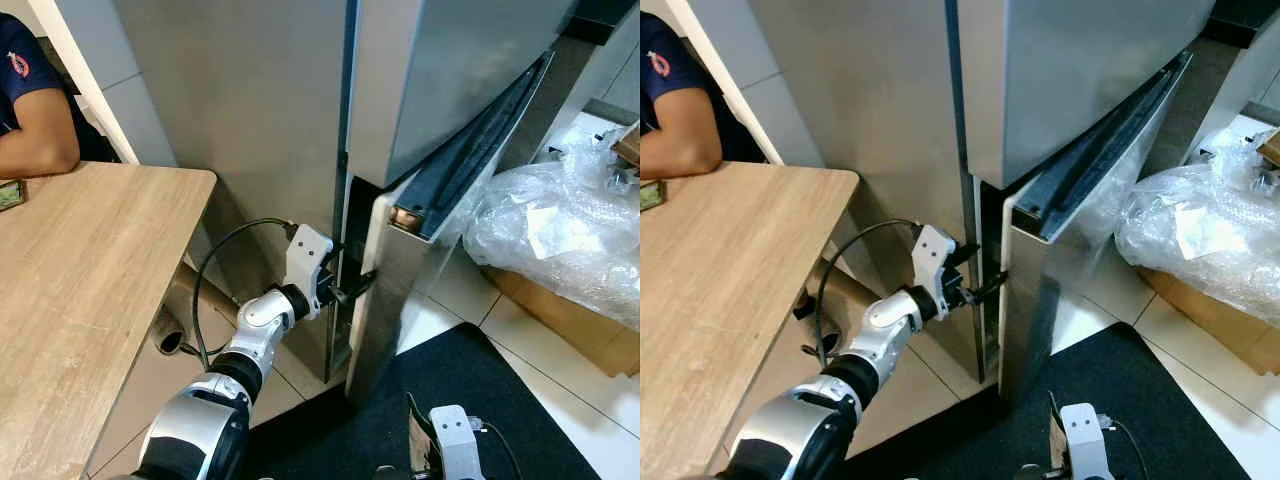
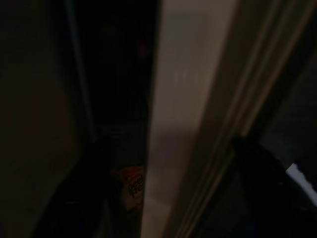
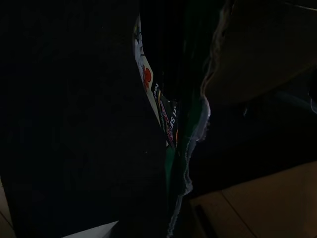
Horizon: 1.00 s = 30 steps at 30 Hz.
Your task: Restocking fridge
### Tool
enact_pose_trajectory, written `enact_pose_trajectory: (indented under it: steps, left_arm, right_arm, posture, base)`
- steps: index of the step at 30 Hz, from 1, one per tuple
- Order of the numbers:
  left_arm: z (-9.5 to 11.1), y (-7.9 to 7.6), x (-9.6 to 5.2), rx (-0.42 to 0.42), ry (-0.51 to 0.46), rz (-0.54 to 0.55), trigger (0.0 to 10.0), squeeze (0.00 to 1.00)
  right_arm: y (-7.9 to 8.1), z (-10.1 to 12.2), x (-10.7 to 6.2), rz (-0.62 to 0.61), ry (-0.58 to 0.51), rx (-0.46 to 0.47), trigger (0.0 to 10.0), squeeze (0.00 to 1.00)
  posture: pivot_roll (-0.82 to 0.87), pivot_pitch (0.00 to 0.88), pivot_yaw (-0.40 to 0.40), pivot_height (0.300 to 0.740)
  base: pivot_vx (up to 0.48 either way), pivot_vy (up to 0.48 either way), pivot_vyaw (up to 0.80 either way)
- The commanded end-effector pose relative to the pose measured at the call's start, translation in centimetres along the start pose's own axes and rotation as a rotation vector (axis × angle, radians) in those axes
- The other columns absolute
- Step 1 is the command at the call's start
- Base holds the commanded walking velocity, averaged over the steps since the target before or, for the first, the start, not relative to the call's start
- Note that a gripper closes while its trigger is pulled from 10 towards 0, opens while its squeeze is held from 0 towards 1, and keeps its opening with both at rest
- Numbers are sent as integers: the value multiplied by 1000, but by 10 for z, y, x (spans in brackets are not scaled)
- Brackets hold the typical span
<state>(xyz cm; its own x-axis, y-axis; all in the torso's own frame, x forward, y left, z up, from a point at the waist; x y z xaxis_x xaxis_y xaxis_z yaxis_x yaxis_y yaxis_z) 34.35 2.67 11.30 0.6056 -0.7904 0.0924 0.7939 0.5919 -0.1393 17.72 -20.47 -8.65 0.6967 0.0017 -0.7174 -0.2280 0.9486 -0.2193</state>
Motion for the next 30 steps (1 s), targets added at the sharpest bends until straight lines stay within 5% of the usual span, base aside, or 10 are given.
enact_pose_trajectory:
  steps: [1, 2, 3, 5, 11, 22, 30]
  left_arm:
    - [-6, -30, 14, -71, 14, -161, 10000, 757]
    - [-14, -49, 17, -117, 55, -300, 10000, 0]
    - [-14, -49, 17, -117, 55, -300, 10000, 0]
    - [-22, -82, 21, -224, 103, -526, 10000, 0]
    - [-18, -122, 27, -302, 118, -764, 10000, 0]
    - [-13, -115, 21, -342, 103, -754, 10000, 0]
    - [-24, -91, 6, -316, 98, -564, 10000, 0]
  right_arm:
    - [4, -10, -3, 19, 35, 21, 10000, 0]
    - [7, -11, -3, 35, 43, 19, 10000, 0]
    - [7, -11, -3, 35, 43, 19, 10000, 0]
    - [11, -13, -4, 57, 52, 11, 10000, 0]
    - [13, -10, -2, 60, 44, 13, 10000, 0]
    - [19, -9, -2, 120, 35, -41, 10000, 0]
    - [26, 0, -2, 173, -35, -151, 10000, 0]
  posture:
    - [-198, 146, 67, 740]
    - [-199, 146, 65, 740]
    - [-199, 146, 65, 740]
    - [-202, 145, 66, 740]
    - [-204, 144, 71, 740]
    - [-196, 136, 66, 740]
    - [-196, 135, 75, 740]
  base:
    - [0, 0, 0]
    - [0, 0, 0]
    - [0, 0, 0]
    - [0, 0, 0]
    - [0, 0, 0]
    - [0, 0, 0]
    - [0, 0, 0]
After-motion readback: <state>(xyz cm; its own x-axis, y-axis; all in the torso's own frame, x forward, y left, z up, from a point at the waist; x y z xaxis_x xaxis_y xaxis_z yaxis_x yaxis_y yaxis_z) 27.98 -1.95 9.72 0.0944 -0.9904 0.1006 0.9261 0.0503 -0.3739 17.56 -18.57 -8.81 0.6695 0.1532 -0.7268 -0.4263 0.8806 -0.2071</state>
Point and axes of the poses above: a point about 5 cm out from each wrist's last joint towards the gripper, its own x axis pointing out of the wrist towards the gripper, its own z axis along the axis of the wrist's last joint, y = z × x, the point moved 1 cm from there along x, pointing out of the wrist towards the gripper, and after that the axes turned 10 degrees about -x, right-handed, at the moved point
